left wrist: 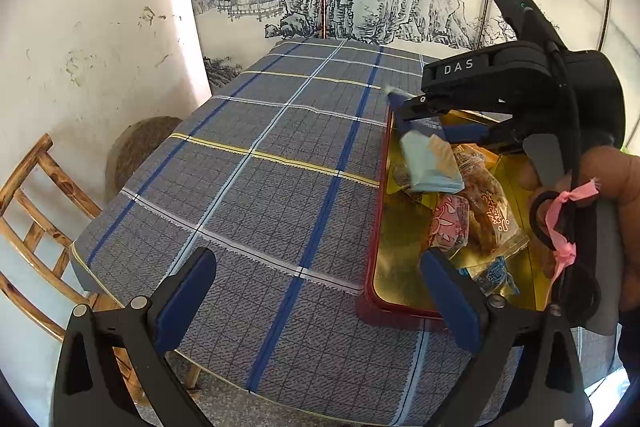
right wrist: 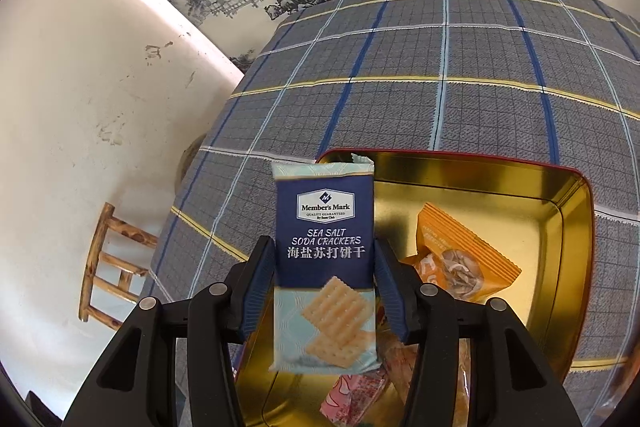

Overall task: Organize snacks
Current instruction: 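Lower the soda cracker pack into the tin and open the right gripper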

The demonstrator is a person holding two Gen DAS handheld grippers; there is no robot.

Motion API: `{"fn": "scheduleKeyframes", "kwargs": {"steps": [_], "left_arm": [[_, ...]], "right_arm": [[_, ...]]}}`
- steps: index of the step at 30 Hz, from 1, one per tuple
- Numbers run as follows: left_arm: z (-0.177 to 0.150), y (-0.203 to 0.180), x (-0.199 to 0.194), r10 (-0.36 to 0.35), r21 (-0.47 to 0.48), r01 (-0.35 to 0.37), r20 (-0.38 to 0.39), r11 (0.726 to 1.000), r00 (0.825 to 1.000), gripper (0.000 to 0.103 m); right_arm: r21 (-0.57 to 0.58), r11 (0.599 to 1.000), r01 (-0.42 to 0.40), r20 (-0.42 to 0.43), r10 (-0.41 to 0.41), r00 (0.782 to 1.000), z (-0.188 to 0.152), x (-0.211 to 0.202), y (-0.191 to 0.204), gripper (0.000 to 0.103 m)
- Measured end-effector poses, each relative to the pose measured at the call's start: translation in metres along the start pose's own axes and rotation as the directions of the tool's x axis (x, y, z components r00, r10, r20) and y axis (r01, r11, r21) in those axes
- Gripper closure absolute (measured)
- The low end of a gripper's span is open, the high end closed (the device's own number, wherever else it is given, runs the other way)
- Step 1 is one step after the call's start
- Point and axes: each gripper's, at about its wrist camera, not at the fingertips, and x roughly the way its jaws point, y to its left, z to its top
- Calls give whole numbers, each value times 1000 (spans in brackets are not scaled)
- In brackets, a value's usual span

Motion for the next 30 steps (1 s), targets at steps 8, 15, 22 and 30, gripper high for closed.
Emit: {"fn": "scheduleKeyframes", "kwargs": {"steps": [8,15,22,30], "left_arm": [[1,-3,-5,3,7,-3,5,1000,1000,2],[2,-14,-15,5,38,-6,21,999,1000,2],[3,-26,-23,1,66,-3,32,998,999,2],[7,-55,-43,-72,151,60,78,987,994,2]], "right_arm": [[-60,997,-55,78,59,995,-9,-33,5,51],[-192,980,-46,169,79,982,-41,-78,8,51],[-272,957,98,311,-9,950,-90,-144,-38,50],[-52,910,411,408,-357,840,-137,-212,-166,47]]}}
